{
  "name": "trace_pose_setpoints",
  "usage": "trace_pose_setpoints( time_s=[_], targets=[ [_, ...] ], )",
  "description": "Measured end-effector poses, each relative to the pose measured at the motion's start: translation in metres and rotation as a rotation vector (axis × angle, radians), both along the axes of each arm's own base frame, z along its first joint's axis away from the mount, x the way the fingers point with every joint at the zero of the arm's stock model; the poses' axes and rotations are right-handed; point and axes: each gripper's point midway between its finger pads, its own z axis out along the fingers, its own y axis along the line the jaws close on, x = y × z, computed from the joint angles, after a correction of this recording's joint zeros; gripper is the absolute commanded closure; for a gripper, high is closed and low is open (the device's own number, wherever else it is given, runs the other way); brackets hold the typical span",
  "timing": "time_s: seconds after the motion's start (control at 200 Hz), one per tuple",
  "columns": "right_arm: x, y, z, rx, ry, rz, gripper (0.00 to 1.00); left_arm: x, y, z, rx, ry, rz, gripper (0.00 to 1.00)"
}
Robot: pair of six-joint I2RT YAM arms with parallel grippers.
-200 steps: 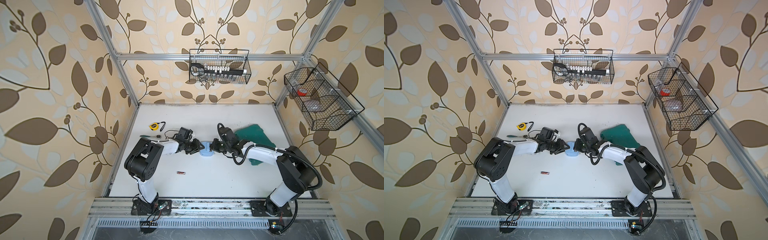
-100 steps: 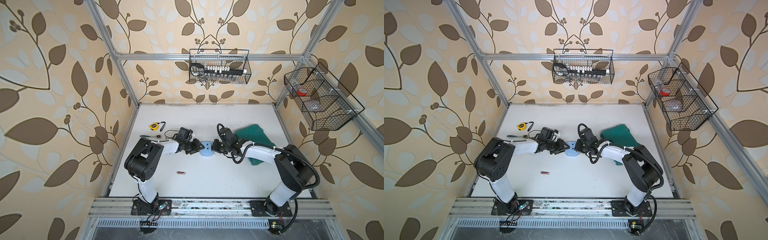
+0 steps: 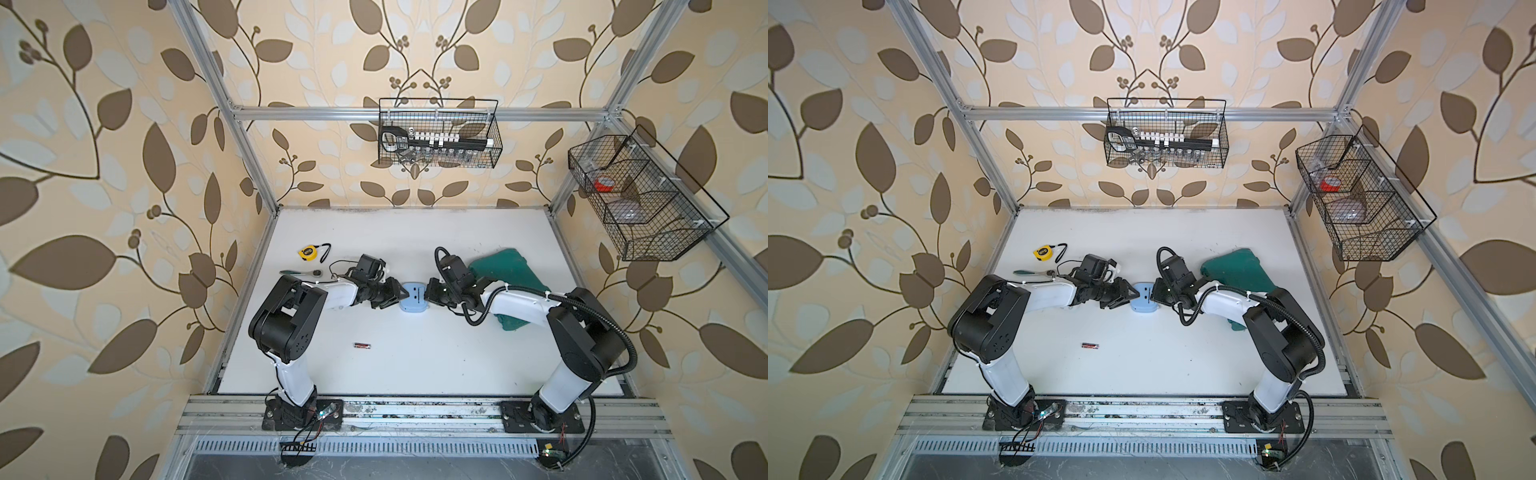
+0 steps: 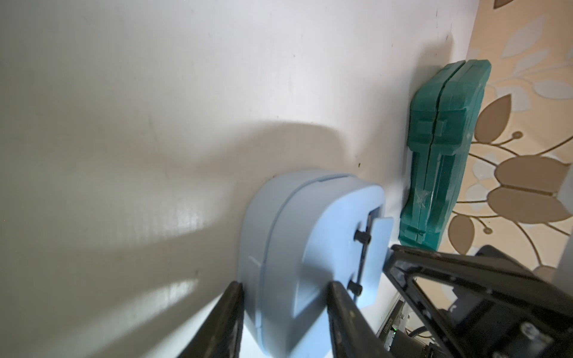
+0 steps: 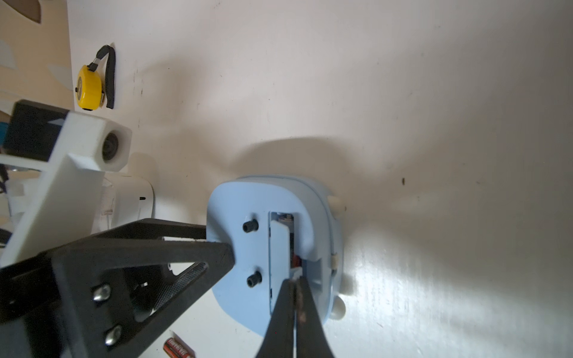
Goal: Insert the battery into the alarm
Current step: Install the cover on the alarm.
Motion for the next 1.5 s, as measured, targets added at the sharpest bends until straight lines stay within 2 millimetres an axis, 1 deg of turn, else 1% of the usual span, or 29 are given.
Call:
trace_pose_setpoints(
  time_s=[0.63,1.025,1.5],
  targets=[
    [0.0037,0.0023,-0.0026,-0.001,0.002,0.006,0.98,-0.0001,0.0,-0.0001,0.0,0.0,0.0,0.56],
    [0.0062,0.0042,0.0001,0.024,-0.001,0.012,0.98,0.0,0.0,0.0,0.0,0.0,0.0,0.55],
    [0.0083,0.0051,-0.0026,0.048,-0.008,0.016,0.98,0.0002,0.0003,-0.0001,0.001,0.0,0.001,0.56]
  ],
)
